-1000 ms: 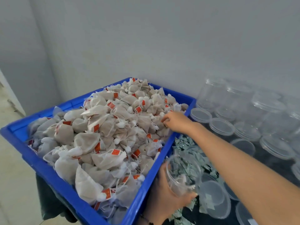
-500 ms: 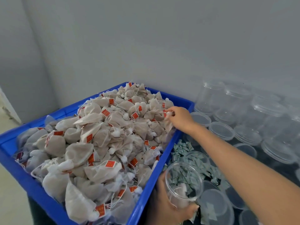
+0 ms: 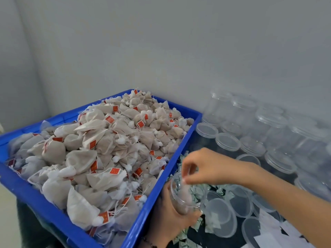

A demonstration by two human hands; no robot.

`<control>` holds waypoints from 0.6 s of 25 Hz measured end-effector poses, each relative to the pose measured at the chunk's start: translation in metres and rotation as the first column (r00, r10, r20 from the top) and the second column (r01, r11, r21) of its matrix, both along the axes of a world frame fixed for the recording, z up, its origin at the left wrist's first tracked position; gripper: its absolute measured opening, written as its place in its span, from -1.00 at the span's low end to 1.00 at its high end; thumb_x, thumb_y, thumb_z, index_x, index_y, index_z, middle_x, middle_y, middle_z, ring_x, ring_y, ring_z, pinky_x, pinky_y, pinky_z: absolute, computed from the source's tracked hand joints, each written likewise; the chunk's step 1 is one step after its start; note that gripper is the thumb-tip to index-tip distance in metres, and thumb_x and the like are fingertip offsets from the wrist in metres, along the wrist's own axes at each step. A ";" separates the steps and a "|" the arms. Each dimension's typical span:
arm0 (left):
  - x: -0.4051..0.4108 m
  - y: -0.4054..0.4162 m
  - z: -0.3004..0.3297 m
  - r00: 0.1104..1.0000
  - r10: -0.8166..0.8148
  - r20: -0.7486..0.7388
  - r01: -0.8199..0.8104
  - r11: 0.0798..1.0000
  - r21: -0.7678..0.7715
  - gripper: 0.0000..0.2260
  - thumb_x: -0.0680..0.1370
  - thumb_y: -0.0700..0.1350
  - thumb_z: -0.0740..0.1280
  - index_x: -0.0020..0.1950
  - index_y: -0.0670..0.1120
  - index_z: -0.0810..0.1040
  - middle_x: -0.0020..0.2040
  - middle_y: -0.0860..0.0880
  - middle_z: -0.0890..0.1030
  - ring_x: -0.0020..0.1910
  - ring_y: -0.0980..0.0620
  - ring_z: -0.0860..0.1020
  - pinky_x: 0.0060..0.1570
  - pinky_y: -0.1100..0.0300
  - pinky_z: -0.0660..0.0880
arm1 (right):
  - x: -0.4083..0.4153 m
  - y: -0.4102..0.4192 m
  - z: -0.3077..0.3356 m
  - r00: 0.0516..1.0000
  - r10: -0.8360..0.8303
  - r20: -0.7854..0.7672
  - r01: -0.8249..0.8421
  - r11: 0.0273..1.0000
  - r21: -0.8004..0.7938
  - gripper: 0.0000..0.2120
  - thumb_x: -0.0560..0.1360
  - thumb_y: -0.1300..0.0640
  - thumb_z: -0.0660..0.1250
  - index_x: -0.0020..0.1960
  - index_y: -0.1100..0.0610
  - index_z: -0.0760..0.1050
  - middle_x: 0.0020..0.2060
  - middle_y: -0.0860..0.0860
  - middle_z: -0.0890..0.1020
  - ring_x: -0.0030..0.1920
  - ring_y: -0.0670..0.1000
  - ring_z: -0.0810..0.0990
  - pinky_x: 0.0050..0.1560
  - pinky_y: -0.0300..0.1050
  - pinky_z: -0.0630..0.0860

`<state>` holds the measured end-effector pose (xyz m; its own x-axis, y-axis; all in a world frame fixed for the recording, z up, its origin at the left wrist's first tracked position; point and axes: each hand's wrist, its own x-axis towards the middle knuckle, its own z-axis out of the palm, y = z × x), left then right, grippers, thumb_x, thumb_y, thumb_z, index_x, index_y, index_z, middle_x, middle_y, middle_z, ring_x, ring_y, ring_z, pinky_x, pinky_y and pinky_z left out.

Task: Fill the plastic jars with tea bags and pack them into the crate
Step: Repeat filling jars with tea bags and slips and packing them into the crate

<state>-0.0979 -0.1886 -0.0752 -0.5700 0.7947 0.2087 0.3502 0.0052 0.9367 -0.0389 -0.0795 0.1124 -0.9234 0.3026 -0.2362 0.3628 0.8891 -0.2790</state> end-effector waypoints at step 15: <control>0.001 -0.001 0.000 1.000 -0.005 0.006 0.004 1.000 0.004 -0.15 0.15 0.32 0.49 0.31 0.36 0.09 0.31 0.28 0.28 0.31 0.33 0.31 0.31 0.16 0.39 | -0.144 0.064 -0.066 0.937 -0.161 -0.311 0.268 0.900 0.343 -0.83 0.57 0.23 0.16 0.09 0.14 0.49 0.00 0.09 0.56 0.00 0.10 0.51 0.00 -0.02 0.49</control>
